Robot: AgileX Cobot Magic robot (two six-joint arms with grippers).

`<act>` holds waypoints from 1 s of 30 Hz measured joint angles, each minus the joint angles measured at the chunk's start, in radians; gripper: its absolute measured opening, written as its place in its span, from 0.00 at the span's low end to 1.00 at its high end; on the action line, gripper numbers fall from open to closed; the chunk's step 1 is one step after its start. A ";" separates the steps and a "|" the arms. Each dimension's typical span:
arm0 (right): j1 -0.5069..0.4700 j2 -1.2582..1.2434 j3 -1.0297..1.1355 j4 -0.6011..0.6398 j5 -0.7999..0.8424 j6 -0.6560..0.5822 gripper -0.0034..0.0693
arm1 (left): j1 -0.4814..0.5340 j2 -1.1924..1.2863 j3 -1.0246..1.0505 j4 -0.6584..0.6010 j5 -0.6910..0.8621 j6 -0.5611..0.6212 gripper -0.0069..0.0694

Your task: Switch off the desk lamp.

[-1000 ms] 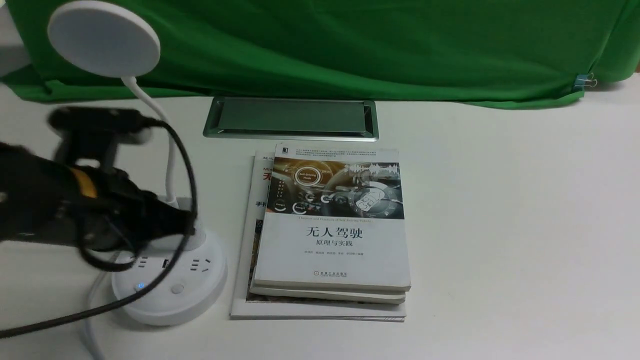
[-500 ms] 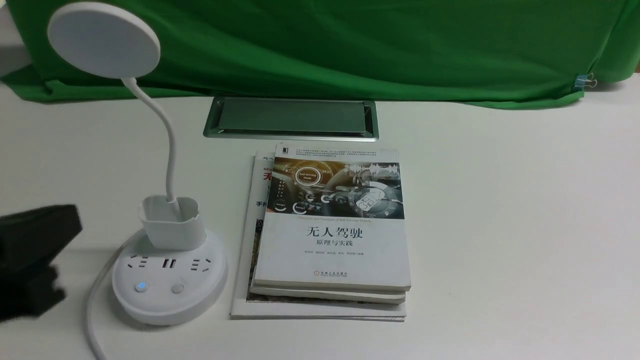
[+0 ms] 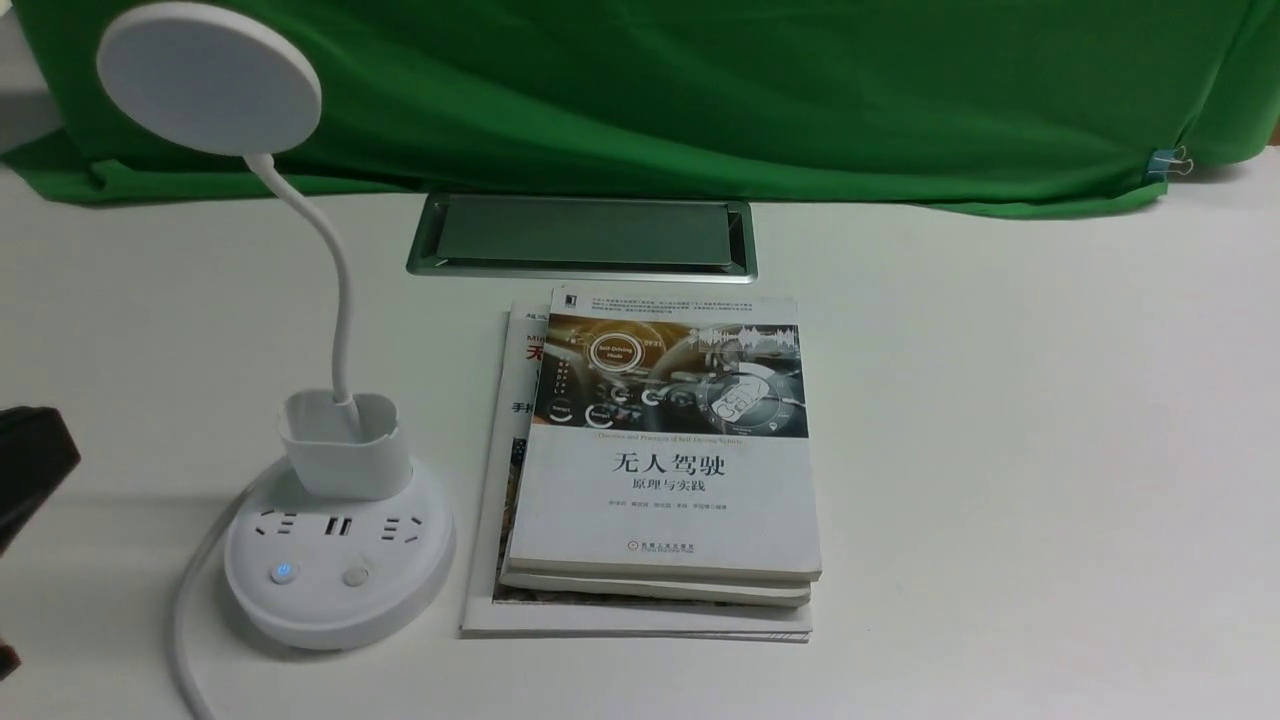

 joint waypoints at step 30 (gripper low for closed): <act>0.000 0.000 0.000 0.000 -0.001 0.000 0.10 | 0.249 -0.359 0.528 0.070 -0.222 0.002 0.12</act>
